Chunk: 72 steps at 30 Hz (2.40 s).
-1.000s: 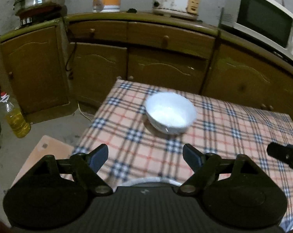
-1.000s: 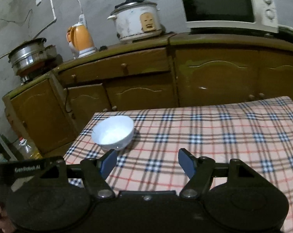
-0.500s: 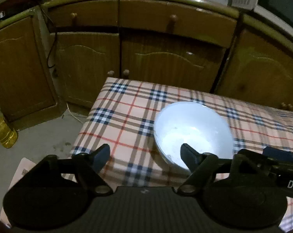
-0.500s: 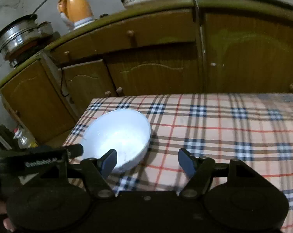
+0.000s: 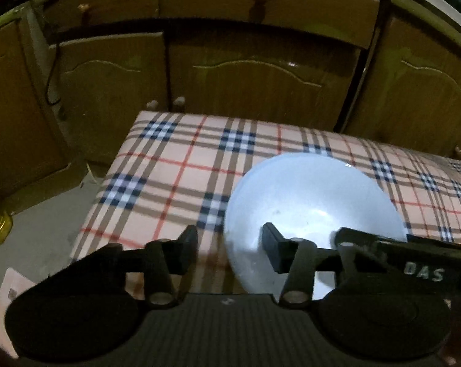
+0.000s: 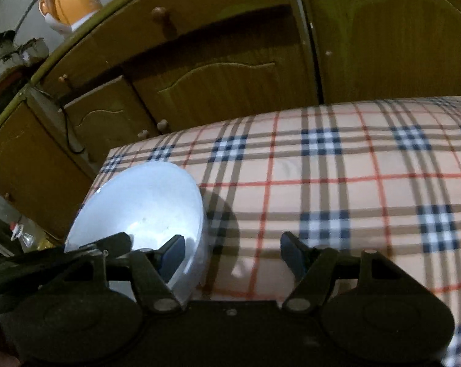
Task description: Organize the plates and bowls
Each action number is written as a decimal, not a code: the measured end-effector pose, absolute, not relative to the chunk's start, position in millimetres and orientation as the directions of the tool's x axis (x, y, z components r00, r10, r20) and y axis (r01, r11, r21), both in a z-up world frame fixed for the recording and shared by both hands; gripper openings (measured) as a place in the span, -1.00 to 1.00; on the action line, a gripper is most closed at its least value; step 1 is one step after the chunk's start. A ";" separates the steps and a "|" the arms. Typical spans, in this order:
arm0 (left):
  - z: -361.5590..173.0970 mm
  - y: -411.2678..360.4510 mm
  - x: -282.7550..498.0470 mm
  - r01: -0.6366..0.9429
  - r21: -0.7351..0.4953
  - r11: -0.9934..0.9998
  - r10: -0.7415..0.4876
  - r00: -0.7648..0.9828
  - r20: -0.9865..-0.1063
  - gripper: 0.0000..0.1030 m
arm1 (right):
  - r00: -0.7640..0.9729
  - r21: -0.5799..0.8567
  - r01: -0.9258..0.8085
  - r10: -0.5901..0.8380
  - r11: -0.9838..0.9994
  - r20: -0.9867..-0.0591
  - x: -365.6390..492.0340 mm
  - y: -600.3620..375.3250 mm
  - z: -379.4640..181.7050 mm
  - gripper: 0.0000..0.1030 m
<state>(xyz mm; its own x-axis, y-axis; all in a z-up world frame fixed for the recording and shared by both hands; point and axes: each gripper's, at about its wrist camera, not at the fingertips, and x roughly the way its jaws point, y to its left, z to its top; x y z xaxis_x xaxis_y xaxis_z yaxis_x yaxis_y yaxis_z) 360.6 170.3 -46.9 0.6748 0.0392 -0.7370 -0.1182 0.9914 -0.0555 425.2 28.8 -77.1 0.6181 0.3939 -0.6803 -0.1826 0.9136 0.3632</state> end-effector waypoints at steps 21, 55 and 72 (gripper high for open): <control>-15.9 139.6 320.5 -0.066 -0.143 0.988 -0.048 0.737 -0.675 -0.60 | 0.642 0.378 -0.257 0.450 0.889 -0.621 382.3 13.7 -41.1 -0.52; 90.7 24.3 138.6 0.022 -0.069 0.997 -0.056 0.838 -0.543 -0.58 | 0.808 0.352 -0.215 0.368 0.911 -0.459 164.5 -109.0 84.5 -0.51; 90.0 -10.5 94.5 0.054 -0.045 0.997 -0.070 0.843 -0.534 -0.56 | 0.828 0.365 -0.183 0.343 0.913 -0.444 111.7 -145.6 86.1 -0.51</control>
<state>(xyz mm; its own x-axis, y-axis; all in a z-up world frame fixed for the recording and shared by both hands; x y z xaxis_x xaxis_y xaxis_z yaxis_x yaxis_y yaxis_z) 94.5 -10.5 90.0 0.8425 -0.0701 -0.5341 0.0542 0.9975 -0.0455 111.7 -145.6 86.1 0.8276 0.3431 -0.4442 -0.1826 0.9130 0.3649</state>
